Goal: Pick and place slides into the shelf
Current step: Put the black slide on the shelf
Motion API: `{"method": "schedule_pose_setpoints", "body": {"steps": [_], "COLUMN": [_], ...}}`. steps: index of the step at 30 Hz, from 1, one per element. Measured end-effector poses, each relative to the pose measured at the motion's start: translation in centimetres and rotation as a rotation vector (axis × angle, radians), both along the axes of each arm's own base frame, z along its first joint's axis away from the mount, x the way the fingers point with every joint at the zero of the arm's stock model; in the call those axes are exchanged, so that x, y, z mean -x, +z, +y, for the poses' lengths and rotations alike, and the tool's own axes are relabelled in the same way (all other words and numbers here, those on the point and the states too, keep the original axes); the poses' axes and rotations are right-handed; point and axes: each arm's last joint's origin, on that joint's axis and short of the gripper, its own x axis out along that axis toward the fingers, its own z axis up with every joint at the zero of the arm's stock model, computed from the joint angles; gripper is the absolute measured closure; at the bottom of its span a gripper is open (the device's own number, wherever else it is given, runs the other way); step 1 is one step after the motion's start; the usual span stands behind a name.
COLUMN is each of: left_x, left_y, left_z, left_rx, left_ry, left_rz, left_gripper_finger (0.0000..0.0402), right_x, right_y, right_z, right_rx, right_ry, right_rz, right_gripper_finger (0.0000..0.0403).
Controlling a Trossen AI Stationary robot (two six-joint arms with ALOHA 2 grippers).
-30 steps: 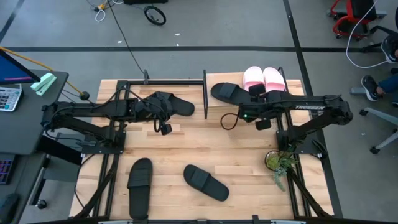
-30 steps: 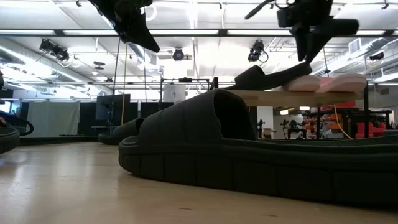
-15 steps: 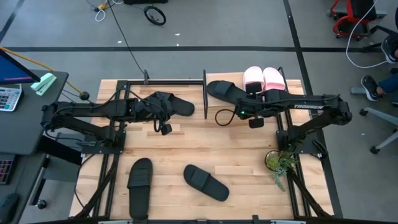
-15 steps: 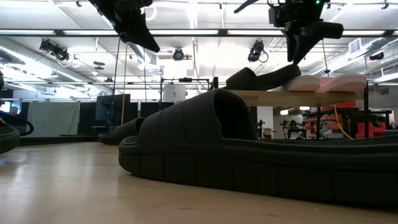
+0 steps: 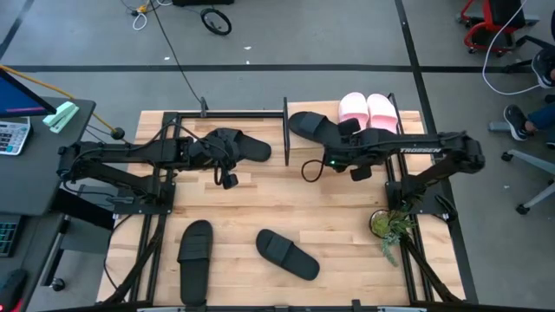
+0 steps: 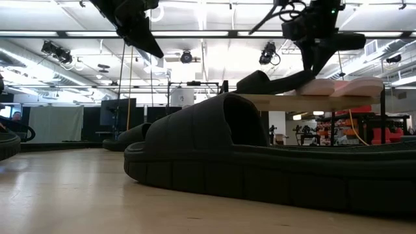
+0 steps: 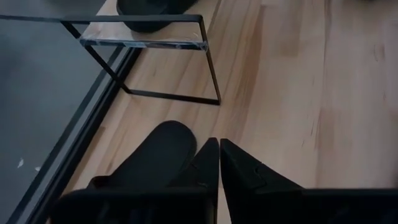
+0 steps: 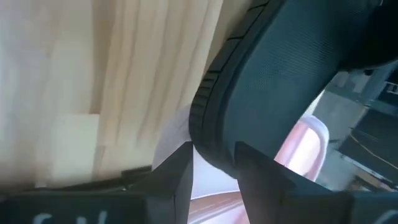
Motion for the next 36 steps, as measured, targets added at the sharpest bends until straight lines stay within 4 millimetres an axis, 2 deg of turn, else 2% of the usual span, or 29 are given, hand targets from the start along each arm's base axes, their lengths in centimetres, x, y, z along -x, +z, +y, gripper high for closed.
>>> {"method": "schedule_pose_setpoints", "body": {"steps": [9,12,16,19,22,27,32,36], "left_x": [0.0,0.0,0.0,0.0,0.0,0.0,0.0,0.0], "left_y": [0.0,0.0,0.0,0.0,0.0,0.0,0.0,0.0], "left_z": [0.0,0.0,0.0,0.0,0.0,0.0,0.0,0.0], "left_rx": [-0.004,-0.004,-0.004,-0.003,-0.002,0.004,0.004,0.004], "left_ry": [-0.003,-0.004,-0.003,-0.003,-0.002,0.003,0.003,0.003], "left_rz": [0.001,0.001,0.001,0.001,0.000,-0.004,-0.004,-0.004], "left_gripper_finger": [0.0393,0.0393,0.0384,0.0379,0.0378,0.0387,0.0393,0.0392], "right_x": [-0.6,-0.6,-0.7,-0.5,-0.3,0.2,-1.1,-2.7], "right_y": [-0.8,-0.8,-0.8,-0.7,0.0,1.6,1.9,2.1], "right_z": [-0.1,-0.1,-0.1,0.0,0.2,1.0,1.7,2.4], "right_rx": [0.002,0.003,0.005,0.007,0.004,-0.011,-0.074,-0.158], "right_ry": [0.000,-0.011,-0.080,-0.146,-0.231,-0.362,-0.604,-0.655], "right_rz": [0.036,0.028,-0.024,-0.084,-0.185,-0.409,-0.735,-0.908], "right_gripper_finger": [0.0290,0.0320,0.0383,0.0383,0.0378,0.0391,0.0384,0.0389]}}
